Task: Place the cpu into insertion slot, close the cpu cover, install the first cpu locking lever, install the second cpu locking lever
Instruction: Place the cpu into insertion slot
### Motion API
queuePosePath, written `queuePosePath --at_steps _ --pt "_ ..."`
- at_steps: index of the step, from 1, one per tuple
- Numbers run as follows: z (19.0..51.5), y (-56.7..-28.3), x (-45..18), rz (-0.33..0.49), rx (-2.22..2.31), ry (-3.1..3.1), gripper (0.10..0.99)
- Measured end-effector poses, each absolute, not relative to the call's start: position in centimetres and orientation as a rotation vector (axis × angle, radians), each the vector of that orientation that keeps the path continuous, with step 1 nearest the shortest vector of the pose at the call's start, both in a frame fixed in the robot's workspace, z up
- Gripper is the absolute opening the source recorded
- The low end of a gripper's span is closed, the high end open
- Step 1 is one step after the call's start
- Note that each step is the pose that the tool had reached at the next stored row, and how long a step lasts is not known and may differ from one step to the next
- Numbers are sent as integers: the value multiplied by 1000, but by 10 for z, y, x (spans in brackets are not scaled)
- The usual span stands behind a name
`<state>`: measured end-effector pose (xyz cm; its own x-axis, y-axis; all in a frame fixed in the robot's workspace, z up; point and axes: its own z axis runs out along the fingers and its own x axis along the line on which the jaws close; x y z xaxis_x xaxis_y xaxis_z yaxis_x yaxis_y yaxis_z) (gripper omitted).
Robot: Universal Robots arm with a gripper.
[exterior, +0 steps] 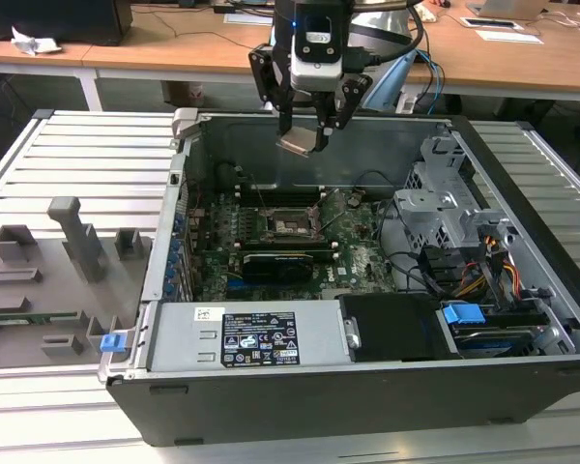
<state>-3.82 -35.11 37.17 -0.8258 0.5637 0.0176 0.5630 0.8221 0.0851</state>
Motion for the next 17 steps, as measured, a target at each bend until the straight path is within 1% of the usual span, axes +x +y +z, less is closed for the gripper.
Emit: queuePosePath --at_steps 17 --pt "369 -351 -38 131 1099 2932 541"
